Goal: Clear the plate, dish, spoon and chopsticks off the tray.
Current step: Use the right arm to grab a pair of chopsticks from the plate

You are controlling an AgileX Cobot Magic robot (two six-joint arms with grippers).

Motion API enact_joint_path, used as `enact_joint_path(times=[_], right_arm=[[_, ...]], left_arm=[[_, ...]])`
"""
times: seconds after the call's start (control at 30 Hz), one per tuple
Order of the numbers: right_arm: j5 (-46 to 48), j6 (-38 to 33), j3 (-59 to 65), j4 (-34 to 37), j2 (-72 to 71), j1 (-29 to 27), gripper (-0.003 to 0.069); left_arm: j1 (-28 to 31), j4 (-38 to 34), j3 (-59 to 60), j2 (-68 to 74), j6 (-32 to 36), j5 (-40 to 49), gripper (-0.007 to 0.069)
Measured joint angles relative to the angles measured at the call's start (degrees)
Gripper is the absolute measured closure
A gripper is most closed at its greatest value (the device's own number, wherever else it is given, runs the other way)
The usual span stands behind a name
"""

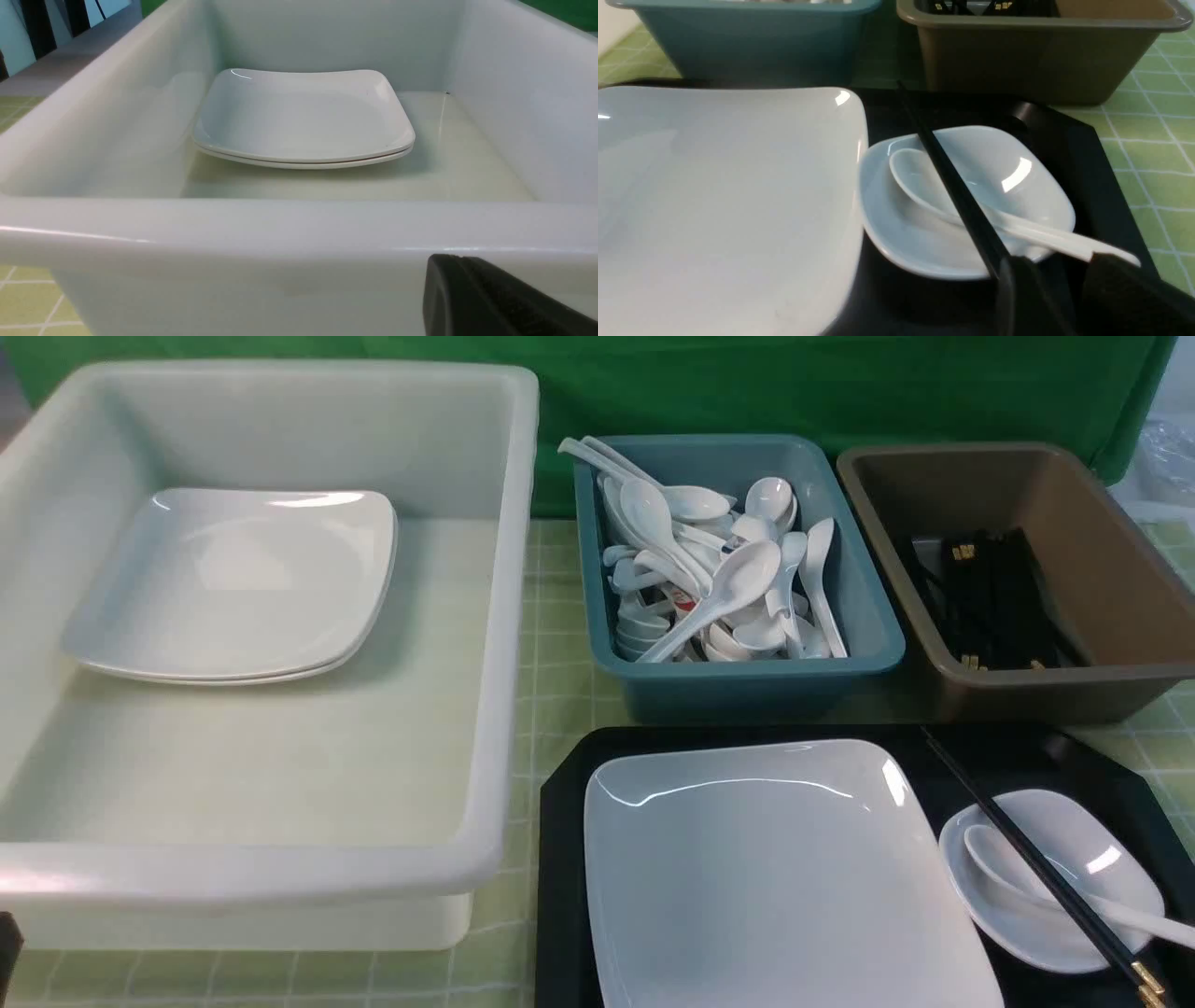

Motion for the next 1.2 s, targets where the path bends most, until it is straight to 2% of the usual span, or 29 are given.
enact_joint_path(times=[0.97,1.0,1.13,1.2], right_arm=[[-0.1,0.0,0.0,0.0,0.0,0.0,0.0422],[-0.1,0.0,0.0,0.0,0.0,0.0,0.0422],[-0.1,0.0,0.0,0.0,0.0,0.0,0.0422],[-0.1,0.0,0.0,0.0,0.0,0.0,0.0422]], left_arm=[[0.0,0.3,0.0,0.0,-0.1,-0.4,0.0619],[0.0,-0.5,0.0,0.0,-0.5,-1.0,0.0619],[0.0,-14.1,0.0,0.0,-9.2,-8.2,0.0619],[0.0,-18.6,0.0,0.0,-12.1,-11.0,0.0619]])
